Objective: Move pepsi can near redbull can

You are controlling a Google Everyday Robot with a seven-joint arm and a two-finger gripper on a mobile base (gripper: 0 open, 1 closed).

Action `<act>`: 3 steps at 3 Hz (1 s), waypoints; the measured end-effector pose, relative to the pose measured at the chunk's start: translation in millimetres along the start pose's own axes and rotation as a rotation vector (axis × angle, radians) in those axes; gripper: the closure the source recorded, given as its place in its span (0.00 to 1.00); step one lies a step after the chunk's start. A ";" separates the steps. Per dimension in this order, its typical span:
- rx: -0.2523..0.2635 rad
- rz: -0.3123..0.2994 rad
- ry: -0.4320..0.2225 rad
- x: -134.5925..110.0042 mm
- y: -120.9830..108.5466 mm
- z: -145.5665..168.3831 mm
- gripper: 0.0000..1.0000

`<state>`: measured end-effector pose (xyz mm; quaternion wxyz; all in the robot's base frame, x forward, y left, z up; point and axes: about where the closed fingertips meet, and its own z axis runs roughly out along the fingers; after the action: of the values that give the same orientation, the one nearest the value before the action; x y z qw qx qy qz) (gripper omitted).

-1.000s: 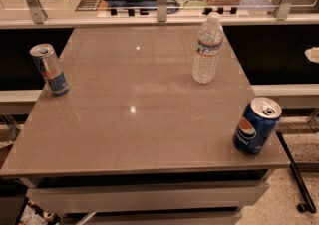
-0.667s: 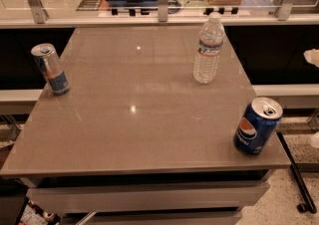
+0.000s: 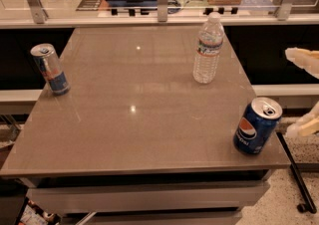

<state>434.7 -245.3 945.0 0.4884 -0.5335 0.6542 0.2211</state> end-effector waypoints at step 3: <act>-0.043 0.097 -0.083 16.2 35.3 26.1 0.00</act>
Offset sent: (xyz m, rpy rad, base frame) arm -0.0330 0.0177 -0.0369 0.1200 0.0889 -0.0172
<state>413.7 -220.3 911.6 0.4924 -0.5019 0.6535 0.2803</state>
